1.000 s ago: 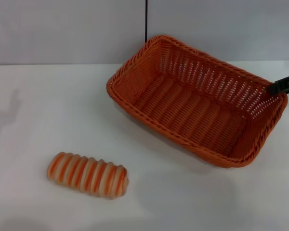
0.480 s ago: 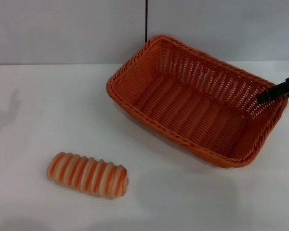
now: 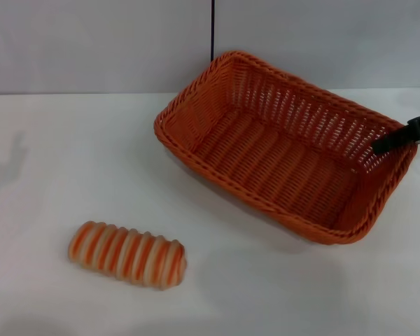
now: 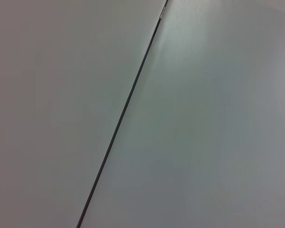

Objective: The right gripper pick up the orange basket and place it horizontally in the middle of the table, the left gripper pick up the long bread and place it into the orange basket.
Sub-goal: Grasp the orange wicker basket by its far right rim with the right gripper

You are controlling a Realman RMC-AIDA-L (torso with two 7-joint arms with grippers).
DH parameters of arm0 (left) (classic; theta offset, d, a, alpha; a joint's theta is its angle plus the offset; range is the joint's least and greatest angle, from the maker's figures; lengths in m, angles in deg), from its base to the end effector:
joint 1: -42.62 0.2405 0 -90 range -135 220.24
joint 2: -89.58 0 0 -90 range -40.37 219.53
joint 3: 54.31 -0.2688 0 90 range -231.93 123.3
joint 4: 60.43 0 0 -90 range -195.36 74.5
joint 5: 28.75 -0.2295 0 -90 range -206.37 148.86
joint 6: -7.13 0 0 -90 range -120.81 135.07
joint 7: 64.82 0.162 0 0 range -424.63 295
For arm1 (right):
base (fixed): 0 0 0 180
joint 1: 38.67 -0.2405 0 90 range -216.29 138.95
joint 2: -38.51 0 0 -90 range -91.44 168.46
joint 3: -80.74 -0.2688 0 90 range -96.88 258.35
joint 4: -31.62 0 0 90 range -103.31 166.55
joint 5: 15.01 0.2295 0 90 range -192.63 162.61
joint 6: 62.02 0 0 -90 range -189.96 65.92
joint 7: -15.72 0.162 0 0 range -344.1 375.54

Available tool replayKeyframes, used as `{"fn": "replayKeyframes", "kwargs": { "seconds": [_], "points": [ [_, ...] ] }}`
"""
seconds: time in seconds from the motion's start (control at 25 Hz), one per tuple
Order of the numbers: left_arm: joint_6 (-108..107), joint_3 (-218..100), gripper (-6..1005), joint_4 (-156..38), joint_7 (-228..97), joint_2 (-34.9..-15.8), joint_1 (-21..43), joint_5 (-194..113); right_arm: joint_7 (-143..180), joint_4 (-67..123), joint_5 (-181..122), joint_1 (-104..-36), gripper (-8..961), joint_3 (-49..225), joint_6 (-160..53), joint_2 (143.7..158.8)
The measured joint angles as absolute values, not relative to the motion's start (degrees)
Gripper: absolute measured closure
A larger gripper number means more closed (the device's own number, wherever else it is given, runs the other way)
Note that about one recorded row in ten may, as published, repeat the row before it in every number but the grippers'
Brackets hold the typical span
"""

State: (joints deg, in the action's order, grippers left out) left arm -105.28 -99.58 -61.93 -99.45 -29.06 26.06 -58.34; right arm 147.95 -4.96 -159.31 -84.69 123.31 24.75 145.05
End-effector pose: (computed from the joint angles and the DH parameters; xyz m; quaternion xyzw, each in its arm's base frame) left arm -0.3463 0.2505 0.0612 -0.5336 -0.1416 -0.5769 0.6020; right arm 0.2834 0.4296 0.0519 -0.8479 0.5130 -0.0241 0.1316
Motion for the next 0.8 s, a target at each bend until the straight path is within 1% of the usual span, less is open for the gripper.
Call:
{"fn": "replayKeyframes", "kwargs": {
  "seconds": [0.08,0.36,0.52,0.6,0.64,0.8],
  "points": [
    [-105.3,-99.5,216,-61.9,-99.4,-29.03,26.1,-58.3,147.9,-5.1,-159.3,-84.5,529,123.3,24.5,145.23],
    [-105.2,-99.4,216,-61.7,-99.4,-28.99,26.0,-58.0,147.2,-5.3,-159.2,-83.7,663,123.2,23.3,145.62],
    [-105.3,-99.4,216,-61.3,-99.4,-28.98,26.1,-58.1,146.5,-6.1,-158.9,-83.0,740,122.7,22.0,146.61],
    [-105.3,-99.4,216,-61.3,-99.4,-28.98,26.1,-58.1,146.3,-6.7,-158.7,-82.7,753,122.7,22.0,146.86],
    [-105.3,-99.4,216,-61.3,-99.4,-28.94,26.2,-58.2,146.3,-8.0,-158.1,-82.3,760,122.7,21.9,147.26],
    [-105.5,-99.4,216,-61.2,-99.4,-28.9,26.4,-58.2,145.7,-9.6,-154.9,-81.2,780,122.6,21.8,147.61]
  ]
}}
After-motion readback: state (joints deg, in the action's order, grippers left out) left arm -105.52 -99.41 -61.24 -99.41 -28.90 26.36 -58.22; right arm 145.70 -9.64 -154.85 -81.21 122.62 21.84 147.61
